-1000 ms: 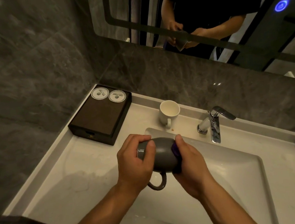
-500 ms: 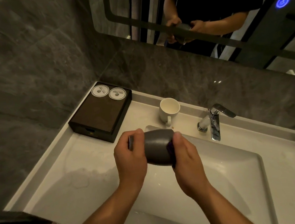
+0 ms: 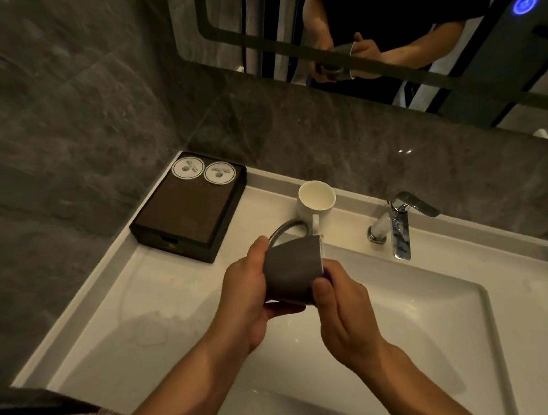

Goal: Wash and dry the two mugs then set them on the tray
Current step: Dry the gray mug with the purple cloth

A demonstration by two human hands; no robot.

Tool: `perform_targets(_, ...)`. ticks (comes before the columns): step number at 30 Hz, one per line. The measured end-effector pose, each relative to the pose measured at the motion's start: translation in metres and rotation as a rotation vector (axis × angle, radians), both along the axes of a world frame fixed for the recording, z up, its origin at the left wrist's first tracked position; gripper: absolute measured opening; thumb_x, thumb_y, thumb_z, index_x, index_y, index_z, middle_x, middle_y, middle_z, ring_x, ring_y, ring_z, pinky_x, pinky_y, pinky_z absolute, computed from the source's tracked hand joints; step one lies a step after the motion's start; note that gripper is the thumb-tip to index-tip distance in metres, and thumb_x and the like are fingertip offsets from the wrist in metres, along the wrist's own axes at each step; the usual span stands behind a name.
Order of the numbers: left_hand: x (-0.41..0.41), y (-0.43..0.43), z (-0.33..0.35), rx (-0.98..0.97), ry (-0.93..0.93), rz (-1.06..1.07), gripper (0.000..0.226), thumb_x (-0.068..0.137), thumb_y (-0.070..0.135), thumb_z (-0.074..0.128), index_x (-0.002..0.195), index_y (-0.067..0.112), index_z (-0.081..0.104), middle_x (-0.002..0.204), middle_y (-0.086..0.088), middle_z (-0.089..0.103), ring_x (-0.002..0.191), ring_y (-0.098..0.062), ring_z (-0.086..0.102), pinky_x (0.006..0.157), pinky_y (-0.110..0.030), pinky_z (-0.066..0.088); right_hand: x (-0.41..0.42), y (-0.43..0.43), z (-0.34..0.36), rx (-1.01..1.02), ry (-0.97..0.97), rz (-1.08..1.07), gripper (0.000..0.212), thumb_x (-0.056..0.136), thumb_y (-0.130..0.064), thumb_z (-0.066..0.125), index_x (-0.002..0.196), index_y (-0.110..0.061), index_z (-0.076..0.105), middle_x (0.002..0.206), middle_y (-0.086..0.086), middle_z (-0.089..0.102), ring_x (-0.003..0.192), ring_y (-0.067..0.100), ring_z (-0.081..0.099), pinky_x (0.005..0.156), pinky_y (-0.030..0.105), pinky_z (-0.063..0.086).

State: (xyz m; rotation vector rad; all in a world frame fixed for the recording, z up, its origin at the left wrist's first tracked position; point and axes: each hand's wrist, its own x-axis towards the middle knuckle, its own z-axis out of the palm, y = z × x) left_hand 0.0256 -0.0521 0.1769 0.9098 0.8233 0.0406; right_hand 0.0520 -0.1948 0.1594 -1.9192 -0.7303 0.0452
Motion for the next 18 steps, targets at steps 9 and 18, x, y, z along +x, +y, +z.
perform_targets(9, -0.019, -0.009, -0.02, 0.905, -0.447, -0.023, 0.018, 0.099, 0.049, 0.052, 0.113, 0.037, 0.054, 0.111, 0.006, 0.065, 0.092, -0.003, 0.073, 0.063, -0.012, 0.058, 0.011, 0.003, 0.028, 0.294, 0.624, -0.127, 0.041, 0.098, -0.061, 0.038, 0.093, -0.041, 0.074, 0.094, -0.006, 0.075, 0.09, 0.015, 0.071, 0.077, 0.031, 0.054)
perform_targets(18, -0.021, 0.006, -0.01, 0.519, -0.344, -0.292, 0.064, 0.078, 0.092, 0.042, 0.111, 0.046, 0.072, 0.108, 0.01, 0.074, 0.101, -0.021, 0.074, 0.079, -0.031, 0.064, 0.045, -0.014, 0.036, 0.044, 0.583, -0.021, 0.046, 0.095, -0.071, 0.042, 0.086, -0.04, 0.075, 0.082, -0.008, 0.075, 0.076, 0.01, 0.07, 0.066, 0.019, 0.053)
